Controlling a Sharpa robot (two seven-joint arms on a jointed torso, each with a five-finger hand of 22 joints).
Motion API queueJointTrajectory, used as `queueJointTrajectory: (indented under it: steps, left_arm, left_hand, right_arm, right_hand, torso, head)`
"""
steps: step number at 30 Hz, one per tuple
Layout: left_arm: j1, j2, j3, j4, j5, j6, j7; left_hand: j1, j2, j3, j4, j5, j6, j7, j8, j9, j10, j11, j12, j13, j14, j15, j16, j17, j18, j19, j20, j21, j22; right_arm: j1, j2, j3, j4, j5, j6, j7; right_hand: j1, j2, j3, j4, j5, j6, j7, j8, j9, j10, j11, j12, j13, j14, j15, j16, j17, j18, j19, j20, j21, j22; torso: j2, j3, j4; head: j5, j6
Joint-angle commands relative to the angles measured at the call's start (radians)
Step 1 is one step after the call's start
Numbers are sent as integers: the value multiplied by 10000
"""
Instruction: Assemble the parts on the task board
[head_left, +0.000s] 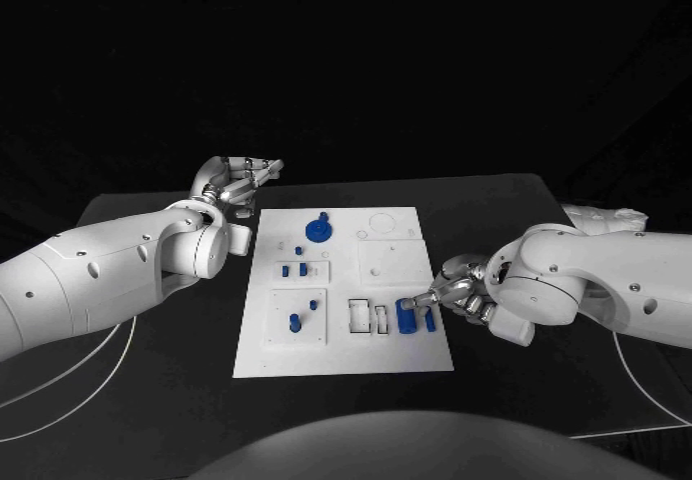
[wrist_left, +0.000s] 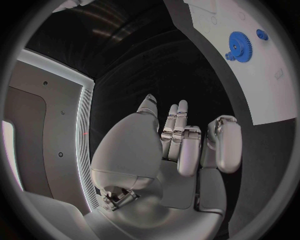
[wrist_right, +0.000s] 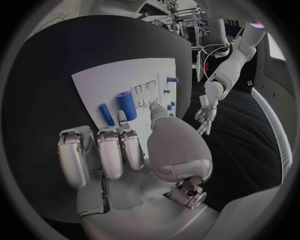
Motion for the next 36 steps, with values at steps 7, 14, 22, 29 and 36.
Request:
queueJointTrajectory:
  steps: [7,14,22,29,36]
  left_arm:
    - [6,1,8,25,-36,148,88]
    - [6,-4,8,23,-36,163,87]
    - [6,-4,8,19,-36,176,85]
    - [6,-3,8,15,-36,182,83]
    - [6,11,8,15,-36,205,79]
  left_hand:
    - [40,78,-64,-20,44,-84,9,-38,15,-61,26,8,-1,979,38,2,2511,-35,19,27,-33,2165]
    - [40,78,-64,-20,44,-84,9,-38,15,-61,26,8,-1,979,38,2,2511,-35,19,27,-33,2165]
    - [40,78,-64,-20,44,-84,9,-38,15,-61,26,8,-1,979,38,2,2511,-35,19,27,-33,2165]
    - [40,78,-64,-20,44,-84,9,-38,15,-61,26,8,-1,979,38,2,2511,-35,19,27,-33,2165]
    - [40,78,-64,-20,44,-84,9,-38,15,-61,26,8,-1,979,38,2,2511,-35,19,27,-33,2165]
  right_arm:
    - [-167,277,-3,-109,101,-313,-260]
    - [-242,473,-3,-179,159,-517,-254]
    - [-276,654,-3,-295,145,-655,-354]
    - [-333,875,-3,-428,139,-738,-329]
    - [-417,1146,-2,-547,138,-817,-352]
  right_hand:
    - [143,7,191,-219,-67,-262,88,-27,73,1049,72,28,2630,1043,75,63,2632,-142,1046,78,46,2634]
    - [209,52,304,-328,-66,-414,112,-40,88,1049,92,28,2630,1043,88,63,2632,-142,1046,92,46,2634]
    - [442,287,643,-619,-290,-804,176,-101,32,1049,150,28,2630,1043,147,63,2632,-142,1046,148,46,2634]
    - [466,336,702,-665,-373,-815,177,-68,36,1049,158,28,2630,1043,146,63,2632,-142,1046,153,46,2634]
    - [513,341,779,-793,-630,-907,131,61,81,1049,119,28,2630,1043,127,63,2632,-142,1046,145,46,2634]
  torso:
    - [1,12,-2]
    - [1,3,-3]
    - [4,2,2]
    - [14,9,-6]
    - [4,5,8]
  head:
    - [-12,1]
    - [-34,1]
    - [-71,1]
    - [-101,1]
    - [-161,1]
